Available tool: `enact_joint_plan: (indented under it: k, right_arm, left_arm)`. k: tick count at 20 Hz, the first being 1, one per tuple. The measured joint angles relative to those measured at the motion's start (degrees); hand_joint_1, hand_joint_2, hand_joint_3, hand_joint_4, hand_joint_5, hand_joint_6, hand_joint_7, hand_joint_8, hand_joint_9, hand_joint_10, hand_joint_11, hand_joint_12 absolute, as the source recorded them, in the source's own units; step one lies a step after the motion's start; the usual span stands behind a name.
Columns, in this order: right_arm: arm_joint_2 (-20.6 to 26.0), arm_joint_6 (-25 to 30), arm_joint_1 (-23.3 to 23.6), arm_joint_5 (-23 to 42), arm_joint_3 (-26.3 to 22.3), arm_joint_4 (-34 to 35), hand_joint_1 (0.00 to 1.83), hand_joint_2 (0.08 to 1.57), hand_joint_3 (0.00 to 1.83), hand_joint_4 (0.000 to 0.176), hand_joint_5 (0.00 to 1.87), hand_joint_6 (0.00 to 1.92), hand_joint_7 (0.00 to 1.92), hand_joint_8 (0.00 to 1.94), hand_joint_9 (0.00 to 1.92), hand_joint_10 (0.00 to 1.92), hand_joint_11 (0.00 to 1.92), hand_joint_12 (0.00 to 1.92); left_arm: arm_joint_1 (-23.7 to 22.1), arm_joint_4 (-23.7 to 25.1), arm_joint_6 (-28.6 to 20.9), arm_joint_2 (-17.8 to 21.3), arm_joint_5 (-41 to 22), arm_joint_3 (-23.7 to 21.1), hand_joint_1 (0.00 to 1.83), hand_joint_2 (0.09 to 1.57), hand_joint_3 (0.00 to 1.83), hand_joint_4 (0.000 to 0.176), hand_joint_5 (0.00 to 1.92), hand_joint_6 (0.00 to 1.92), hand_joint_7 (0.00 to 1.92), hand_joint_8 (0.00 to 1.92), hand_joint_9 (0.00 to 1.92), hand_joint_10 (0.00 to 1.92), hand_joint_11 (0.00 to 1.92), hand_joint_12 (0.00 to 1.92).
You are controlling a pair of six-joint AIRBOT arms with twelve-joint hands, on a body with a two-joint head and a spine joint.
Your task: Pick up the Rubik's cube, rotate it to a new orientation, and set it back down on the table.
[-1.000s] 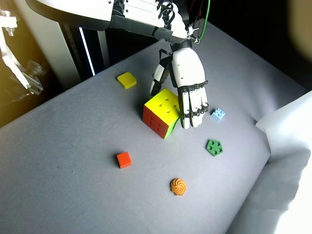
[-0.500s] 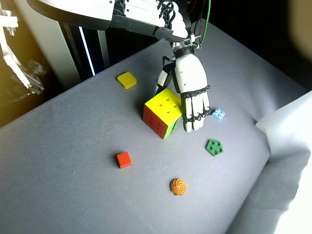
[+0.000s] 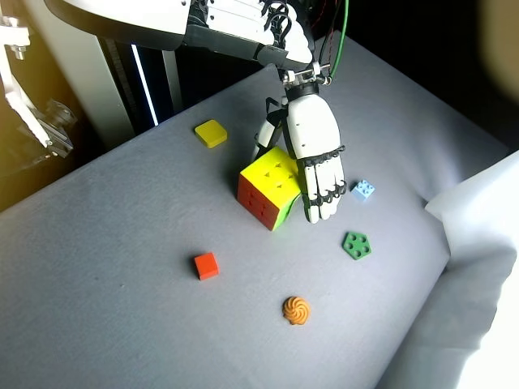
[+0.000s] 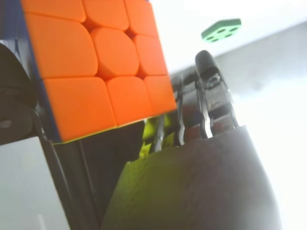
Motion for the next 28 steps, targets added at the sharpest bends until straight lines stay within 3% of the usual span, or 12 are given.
enact_joint_plan:
  k: [1, 3, 4, 9, 13, 16, 19, 23, 24, 25, 26, 28]
  right_arm:
    - [0.00, 0.02, 0.00, 0.02, 0.00, 0.00, 0.00, 1.18, 0.00, 0.000, 0.00, 0.00, 0.00, 0.00, 0.00, 0.00, 0.00, 0.00]
    - [-0.02, 0.02, 0.00, 0.04, 0.00, 0.00, 0.00, 1.18, 0.00, 0.000, 0.00, 0.00, 0.00, 0.00, 0.00, 0.00, 0.00, 0.00]
    - [0.00, 0.00, -0.02, 0.04, 0.00, 0.00, 0.00, 1.18, 0.00, 0.000, 0.00, 0.00, 0.00, 0.00, 0.00, 0.00, 0.00, 0.00]
    - [0.00, 0.07, 0.00, -0.11, 0.00, 0.00, 0.00, 1.18, 0.00, 0.000, 0.00, 0.00, 0.00, 0.00, 0.00, 0.00, 0.00, 0.00]
    - [0.00, 0.20, 0.00, -2.62, 0.00, 0.02, 0.00, 1.19, 0.00, 0.000, 0.00, 0.00, 0.00, 0.00, 0.00, 0.00, 0.00, 0.00]
    - [-0.02, 0.22, 0.00, -4.94, 0.00, 0.07, 0.00, 1.18, 0.00, 0.000, 0.00, 0.00, 0.00, 0.00, 0.00, 0.00, 0.00, 0.00]
    - [0.00, 0.70, 0.00, -6.97, 0.02, 0.33, 0.02, 1.19, 0.00, 0.000, 0.02, 0.01, 0.00, 0.00, 0.00, 0.00, 0.00, 0.00]
    - [0.00, 1.77, 0.00, -7.65, 0.00, 0.46, 0.07, 1.18, 0.00, 0.000, 0.06, 0.02, 0.06, 0.02, 0.00, 0.00, 0.00, 0.00]
    - [-0.02, 1.81, 0.00, -8.00, 0.02, 0.46, 0.01, 1.18, 0.00, 0.000, 0.01, 0.00, 0.01, 0.00, 0.00, 0.00, 0.00, 0.00]
    - [0.00, 1.90, 0.00, -8.44, 0.07, 0.48, 0.02, 1.19, 0.00, 0.000, 0.00, 0.00, 0.00, 0.00, 0.00, 0.00, 0.00, 0.00]
    - [-0.02, 1.92, -0.02, -8.52, 0.24, 0.48, 0.03, 1.19, 0.00, 0.000, 0.01, 0.00, 0.00, 0.00, 0.00, 0.00, 0.00, 0.00]
    - [-0.02, 1.92, -0.02, -8.15, 1.20, 0.50, 0.05, 1.19, 0.00, 0.000, 0.00, 0.00, 0.00, 0.00, 0.00, 0.00, 0.00, 0.00]
  left_arm:
    - [0.09, -0.02, 0.00, -0.11, -0.04, 0.00, 1.20, 0.76, 0.00, 0.000, 0.18, 0.01, 0.12, 0.01, 0.10, 0.02, 0.00, 0.75]
    - [0.31, 0.37, -0.02, -0.35, -0.13, 0.24, 1.17, 0.78, 0.00, 0.000, 0.18, 0.01, 0.11, 0.00, 0.08, 0.01, 0.00, 0.66]
    - [0.31, 0.39, 0.00, -0.37, -0.17, 0.22, 1.18, 0.77, 0.00, 0.011, 0.20, 0.01, 0.12, 0.01, 0.09, 0.01, 0.00, 0.64]
    - [0.31, 0.42, 0.00, -0.59, -0.44, 0.22, 1.18, 0.76, 0.00, 0.000, 0.24, 0.01, 0.18, 0.01, 0.15, 0.02, 0.00, 0.81]
    - [0.31, 0.46, 0.00, -0.59, -0.48, 0.22, 1.13, 0.78, 0.01, 0.000, 0.23, 0.01, 0.17, 0.01, 0.13, 0.01, 0.00, 0.75]
    - [0.31, 0.63, 0.00, -0.59, -0.52, 0.22, 1.23, 0.83, 0.02, 0.000, 0.52, 0.04, 0.56, 0.04, 0.52, 0.09, 0.09, 1.23]
    - [0.31, 1.22, 0.02, -0.59, -0.85, -0.02, 1.22, 0.86, 0.01, 0.000, 0.84, 0.05, 0.94, 0.05, 0.91, 0.10, 0.49, 0.98]
    - [0.31, 1.33, 0.00, -0.59, -1.25, -0.09, 1.21, 0.94, 0.01, 0.000, 0.74, 0.00, 0.80, 0.00, 0.80, 0.03, 0.39, 1.06]
    - [0.31, 1.57, -0.02, -0.59, -1.27, -0.09, 1.34, 1.01, 0.01, 0.000, 0.94, 0.04, 1.06, 0.60, 1.05, 0.13, 0.67, 1.13]
    - [0.31, 1.86, -0.20, -0.59, -1.29, -0.11, 1.38, 1.09, 0.00, 0.000, 0.87, 0.78, 1.04, 0.82, 1.04, 0.91, 0.85, 1.17]
    - [0.37, 2.14, -0.22, -0.59, -1.36, -0.22, 1.37, 1.13, 0.00, 0.000, 0.79, 1.02, 0.97, 0.98, 0.96, 1.19, 0.83, 1.26]
    - [0.42, 2.51, -0.55, -0.59, -1.27, -0.44, 1.37, 1.15, 0.00, 0.000, 0.86, 0.87, 0.90, 1.17, 0.84, 1.45, 0.77, 1.55]
